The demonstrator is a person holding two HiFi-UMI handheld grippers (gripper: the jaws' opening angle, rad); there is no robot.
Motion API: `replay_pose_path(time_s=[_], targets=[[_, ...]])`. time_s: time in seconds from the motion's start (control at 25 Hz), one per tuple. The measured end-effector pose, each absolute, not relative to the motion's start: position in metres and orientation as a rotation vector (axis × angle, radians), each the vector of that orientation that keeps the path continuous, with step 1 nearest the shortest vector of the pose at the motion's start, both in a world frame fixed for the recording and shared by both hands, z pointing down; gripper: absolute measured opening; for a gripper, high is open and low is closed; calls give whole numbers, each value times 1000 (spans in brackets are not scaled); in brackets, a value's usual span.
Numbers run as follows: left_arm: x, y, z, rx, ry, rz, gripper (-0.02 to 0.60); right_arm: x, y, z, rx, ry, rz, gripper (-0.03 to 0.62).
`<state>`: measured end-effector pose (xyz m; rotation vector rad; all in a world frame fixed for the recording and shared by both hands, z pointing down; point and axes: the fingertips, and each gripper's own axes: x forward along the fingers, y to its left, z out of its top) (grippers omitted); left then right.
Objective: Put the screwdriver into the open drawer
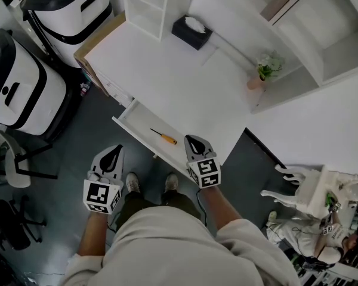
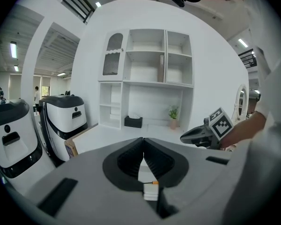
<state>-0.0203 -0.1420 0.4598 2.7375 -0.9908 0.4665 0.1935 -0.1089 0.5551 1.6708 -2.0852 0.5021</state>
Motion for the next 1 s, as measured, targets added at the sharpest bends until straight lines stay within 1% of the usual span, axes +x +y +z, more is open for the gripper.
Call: replay_pose_path(time_s=[0.28, 0.64, 1.0], targets=[[-6, -140, 452, 2777, -946, 450, 5, 203, -88, 501, 1809, -2164, 433, 5], [3, -131, 445, 2809, -913, 437, 5, 208, -55, 456, 1928, -2216, 369, 5], [9, -126, 438, 2824, -902, 427, 5, 208, -45, 435, 1964, -2246, 311, 5]])
